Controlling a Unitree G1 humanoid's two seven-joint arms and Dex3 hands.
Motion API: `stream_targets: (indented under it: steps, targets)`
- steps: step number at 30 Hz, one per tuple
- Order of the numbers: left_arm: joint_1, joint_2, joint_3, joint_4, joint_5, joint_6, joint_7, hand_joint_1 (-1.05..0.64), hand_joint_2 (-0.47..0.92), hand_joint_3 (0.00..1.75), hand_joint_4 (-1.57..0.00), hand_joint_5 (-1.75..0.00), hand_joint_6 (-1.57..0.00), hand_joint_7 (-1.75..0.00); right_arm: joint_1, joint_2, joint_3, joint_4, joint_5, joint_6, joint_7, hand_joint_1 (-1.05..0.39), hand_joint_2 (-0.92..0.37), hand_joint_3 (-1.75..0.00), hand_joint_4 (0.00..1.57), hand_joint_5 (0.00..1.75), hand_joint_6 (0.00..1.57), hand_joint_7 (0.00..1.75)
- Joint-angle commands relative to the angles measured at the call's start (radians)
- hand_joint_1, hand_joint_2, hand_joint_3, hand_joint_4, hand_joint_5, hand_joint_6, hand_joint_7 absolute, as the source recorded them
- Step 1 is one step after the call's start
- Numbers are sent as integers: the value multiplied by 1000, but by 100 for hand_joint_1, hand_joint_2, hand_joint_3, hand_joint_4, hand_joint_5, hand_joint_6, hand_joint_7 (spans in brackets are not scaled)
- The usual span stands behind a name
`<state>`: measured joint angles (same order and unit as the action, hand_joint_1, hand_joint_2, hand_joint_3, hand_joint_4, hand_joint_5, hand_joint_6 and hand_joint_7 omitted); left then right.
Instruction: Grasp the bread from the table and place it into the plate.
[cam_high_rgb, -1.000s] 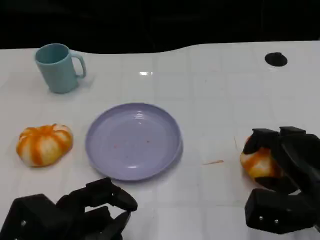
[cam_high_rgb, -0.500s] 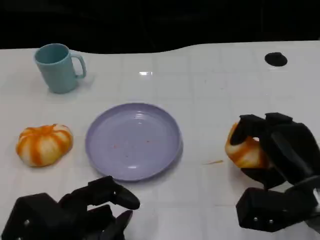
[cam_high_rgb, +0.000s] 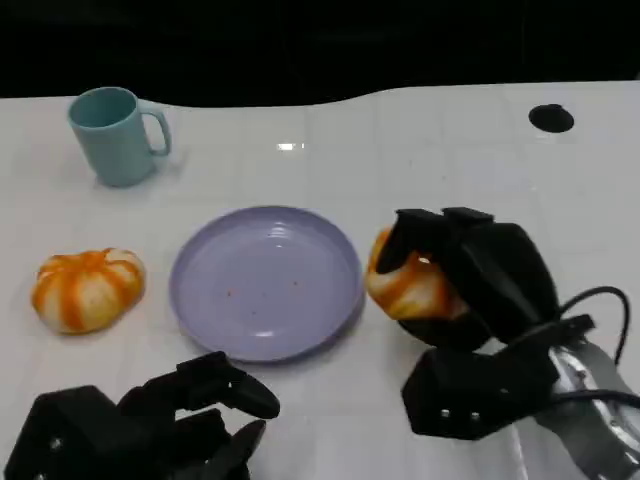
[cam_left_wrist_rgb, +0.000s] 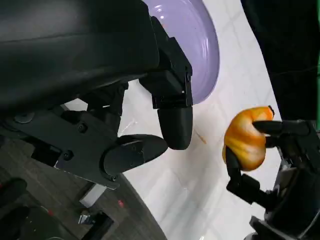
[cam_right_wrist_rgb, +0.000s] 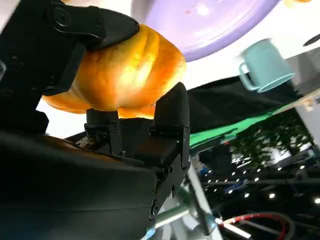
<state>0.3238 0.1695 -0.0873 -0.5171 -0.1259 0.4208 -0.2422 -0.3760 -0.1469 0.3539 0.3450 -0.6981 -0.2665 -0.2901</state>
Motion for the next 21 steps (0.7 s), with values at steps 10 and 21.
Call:
stream_targets:
  steps: [10, 21]
  targets:
    - [15, 6, -1, 6, 13, -23, 10, -23, 76, 74, -68, -175, -59, -133, -173, 98, 69, 239, 17, -73, -38, -12, -27, -137, 98, 175, 80, 160]
    - [34, 10, -12, -3, 23, -33, 12, -20, 77, 75, -66, -175, -59, -134, -302, 184, 102, 445, 24, -106, -89, -14, -34, -122, 98, 175, 71, 174]
